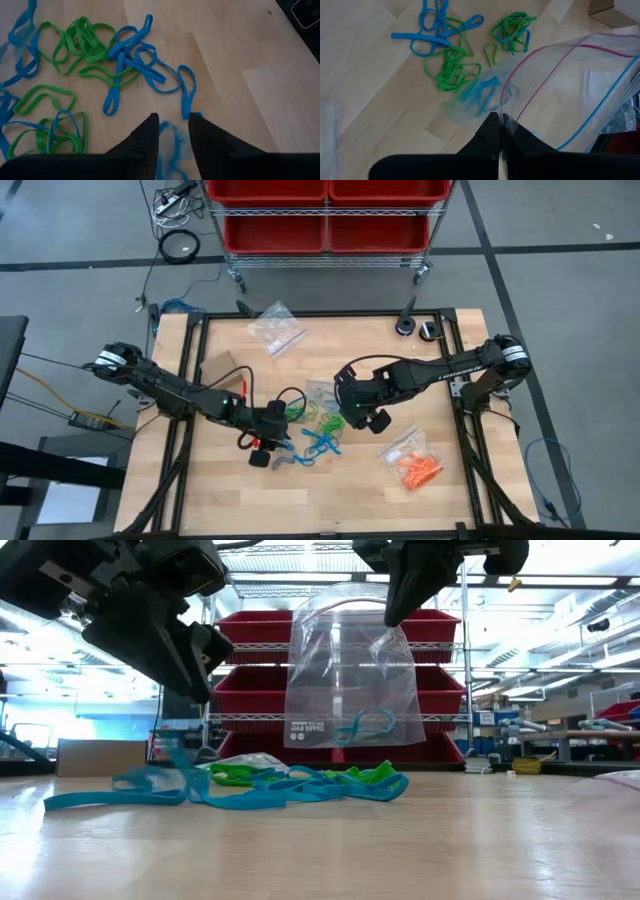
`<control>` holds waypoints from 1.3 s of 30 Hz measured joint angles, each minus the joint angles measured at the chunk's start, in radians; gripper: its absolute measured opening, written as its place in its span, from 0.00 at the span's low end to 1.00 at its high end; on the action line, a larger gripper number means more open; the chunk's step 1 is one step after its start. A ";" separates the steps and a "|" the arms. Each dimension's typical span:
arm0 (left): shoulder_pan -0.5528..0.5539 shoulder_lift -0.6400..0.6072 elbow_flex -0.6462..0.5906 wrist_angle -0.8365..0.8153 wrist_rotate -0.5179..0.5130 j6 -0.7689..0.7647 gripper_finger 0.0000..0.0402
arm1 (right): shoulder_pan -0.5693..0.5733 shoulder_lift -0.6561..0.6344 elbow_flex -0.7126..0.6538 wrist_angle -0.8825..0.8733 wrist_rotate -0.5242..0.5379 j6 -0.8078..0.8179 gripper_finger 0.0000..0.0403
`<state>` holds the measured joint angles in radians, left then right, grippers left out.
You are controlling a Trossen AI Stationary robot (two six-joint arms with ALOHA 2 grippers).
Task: Sort rubber bands
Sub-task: Put the blue rubber band into the transparent zip bag
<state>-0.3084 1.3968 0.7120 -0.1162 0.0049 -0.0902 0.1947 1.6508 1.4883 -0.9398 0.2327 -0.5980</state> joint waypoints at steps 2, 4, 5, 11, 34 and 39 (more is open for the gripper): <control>0.000 0.000 0.000 0.000 0.000 0.000 0.26 | 0.000 0.000 0.000 -0.001 0.000 0.000 0.00; 0.000 0.000 0.000 -0.004 -0.011 -0.010 0.21 | 0.000 0.000 0.000 -0.001 0.000 0.001 0.00; 0.000 0.000 0.000 -0.007 -0.010 -0.020 0.18 | 0.000 0.000 0.000 -0.001 0.000 0.001 0.00; -0.008 0.004 -0.060 0.002 0.005 -0.037 0.13 | 0.000 0.000 0.000 -0.002 -0.007 0.004 0.00; -0.016 0.003 -0.308 0.217 -0.144 -0.186 0.21 | -0.003 0.000 0.000 0.011 -0.045 0.013 0.00; -0.016 0.003 -0.309 0.214 -0.197 -0.179 0.04 | -0.005 0.000 0.000 0.011 -0.046 0.013 0.00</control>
<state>-0.3244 1.3998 0.4032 0.0973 -0.1917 -0.2691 0.1898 1.6508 1.4883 -0.9283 0.1871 -0.5854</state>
